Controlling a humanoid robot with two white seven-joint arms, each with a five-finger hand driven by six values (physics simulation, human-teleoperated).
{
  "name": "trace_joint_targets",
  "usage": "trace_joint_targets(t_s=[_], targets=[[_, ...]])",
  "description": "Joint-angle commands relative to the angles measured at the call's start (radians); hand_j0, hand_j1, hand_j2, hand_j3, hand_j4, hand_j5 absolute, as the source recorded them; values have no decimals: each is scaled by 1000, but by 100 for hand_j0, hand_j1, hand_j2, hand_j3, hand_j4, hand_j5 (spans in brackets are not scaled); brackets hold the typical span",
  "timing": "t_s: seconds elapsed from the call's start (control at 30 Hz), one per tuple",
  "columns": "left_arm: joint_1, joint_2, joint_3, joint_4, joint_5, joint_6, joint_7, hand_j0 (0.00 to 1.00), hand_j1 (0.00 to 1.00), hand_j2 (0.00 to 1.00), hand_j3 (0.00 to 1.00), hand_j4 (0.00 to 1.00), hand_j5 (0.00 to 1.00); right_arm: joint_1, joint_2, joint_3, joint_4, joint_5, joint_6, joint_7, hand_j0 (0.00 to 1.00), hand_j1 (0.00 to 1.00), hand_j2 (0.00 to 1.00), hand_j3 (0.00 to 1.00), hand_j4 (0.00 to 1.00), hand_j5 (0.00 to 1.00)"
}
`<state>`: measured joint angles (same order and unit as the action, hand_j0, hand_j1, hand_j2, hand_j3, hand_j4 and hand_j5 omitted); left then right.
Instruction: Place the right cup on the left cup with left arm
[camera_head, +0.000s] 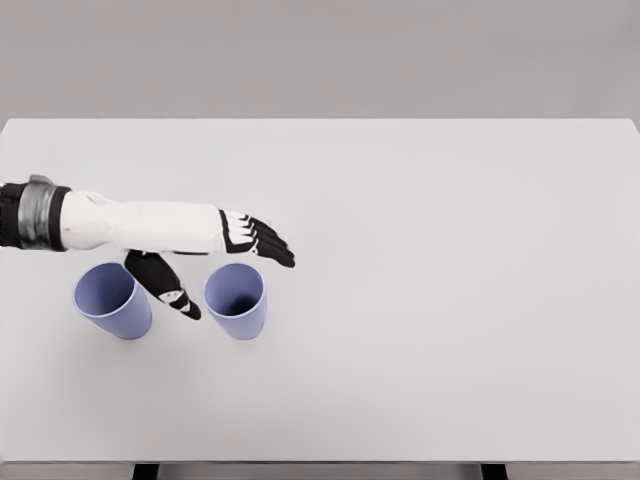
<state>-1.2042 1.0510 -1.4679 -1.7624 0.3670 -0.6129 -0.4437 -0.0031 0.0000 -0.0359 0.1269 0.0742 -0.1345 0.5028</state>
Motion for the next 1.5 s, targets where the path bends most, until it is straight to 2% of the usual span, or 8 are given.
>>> trace_joint_targets(t_s=[0.0, 0.27, 0.37, 0.47, 0.63, 0.87, 0.93, 1.47], targets=[[-1, -2, -48, 0, 16, 2, 0, 100, 100, 100, 100, 100, 100, 0, 0, 4, 0, 2, 0, 0, 100, 100, 100, 100, 100, 100], [-28, -3, -48, 0, -2, 2, 0, 100, 100, 100, 100, 100, 100, 5, 0, -2, 5, -1, 0, 0, 100, 100, 100, 100, 100, 100], [-34, -2, -43, 0, -34, 2, 5, 100, 100, 100, 100, 100, 100, 3, 0, -4, 5, -1, 0, 0, 100, 100, 100, 100, 100, 100], [-35, -2, -32, 0, -128, 2, 14, 100, 100, 100, 100, 100, 100, 5, 0, -2, 5, -1, 0, 0, 100, 100, 100, 100, 100, 100], [-35, -2, 0, 0, -168, 2, 65, 100, 100, 100, 100, 100, 100, 5, 0, -2, 5, -1, 0, 0, 100, 100, 100, 100, 100, 100], [17, -3, 4, 12, -218, 2, 79, 100, 100, 100, 100, 100, 100, 3, 0, -6, 5, -1, 0, 0, 100, 100, 100, 100, 100, 100], [34, -6, 28, 12, -217, 2, 79, 100, 100, 100, 100, 100, 100, 3, 0, -6, 5, -1, 0, 0, 100, 100, 100, 100, 100, 100], [74, -11, 52, 12, -244, 2, 79, 100, 100, 100, 100, 100, 100, 5, 0, -6, 5, -1, 0, 0, 100, 100, 100, 100, 100, 100]])
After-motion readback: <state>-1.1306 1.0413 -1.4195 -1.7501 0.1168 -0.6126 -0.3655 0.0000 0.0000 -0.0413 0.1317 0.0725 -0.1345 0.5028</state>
